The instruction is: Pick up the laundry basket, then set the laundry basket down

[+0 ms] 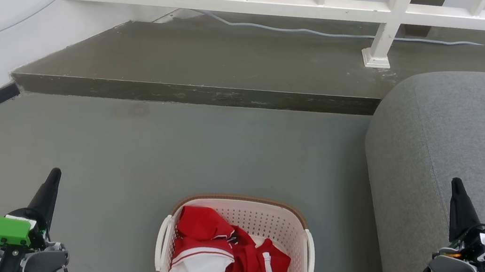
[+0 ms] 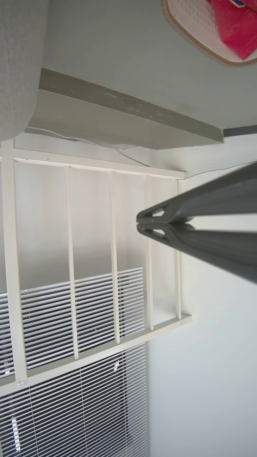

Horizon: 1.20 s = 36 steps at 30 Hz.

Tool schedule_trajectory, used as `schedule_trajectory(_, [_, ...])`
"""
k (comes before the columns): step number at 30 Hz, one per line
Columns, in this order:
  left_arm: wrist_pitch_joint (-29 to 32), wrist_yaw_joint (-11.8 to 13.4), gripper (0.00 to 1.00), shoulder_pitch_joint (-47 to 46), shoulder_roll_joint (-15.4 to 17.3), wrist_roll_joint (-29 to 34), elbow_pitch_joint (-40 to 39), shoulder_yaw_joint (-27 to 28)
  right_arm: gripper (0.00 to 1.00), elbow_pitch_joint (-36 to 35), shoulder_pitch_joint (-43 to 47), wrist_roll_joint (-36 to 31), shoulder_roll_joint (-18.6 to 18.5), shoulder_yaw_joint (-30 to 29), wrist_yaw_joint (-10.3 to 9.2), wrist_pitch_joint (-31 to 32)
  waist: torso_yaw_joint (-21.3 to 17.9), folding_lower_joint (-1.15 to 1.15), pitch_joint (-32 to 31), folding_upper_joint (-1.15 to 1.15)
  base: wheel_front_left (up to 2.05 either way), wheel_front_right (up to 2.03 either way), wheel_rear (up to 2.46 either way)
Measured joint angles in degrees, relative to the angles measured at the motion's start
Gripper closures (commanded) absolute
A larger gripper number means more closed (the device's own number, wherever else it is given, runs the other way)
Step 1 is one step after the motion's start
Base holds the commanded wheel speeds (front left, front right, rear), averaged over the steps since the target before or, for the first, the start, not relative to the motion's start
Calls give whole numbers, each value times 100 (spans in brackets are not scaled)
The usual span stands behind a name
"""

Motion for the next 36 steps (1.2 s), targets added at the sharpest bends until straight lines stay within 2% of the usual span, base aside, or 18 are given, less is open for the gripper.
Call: schedule_trajectory(36, [0, 0, 100, 0, 0, 0, -1, 0, 100, 0, 0, 0, 0, 0, 0, 0, 0, 0, 0, 0, 0, 0, 0])
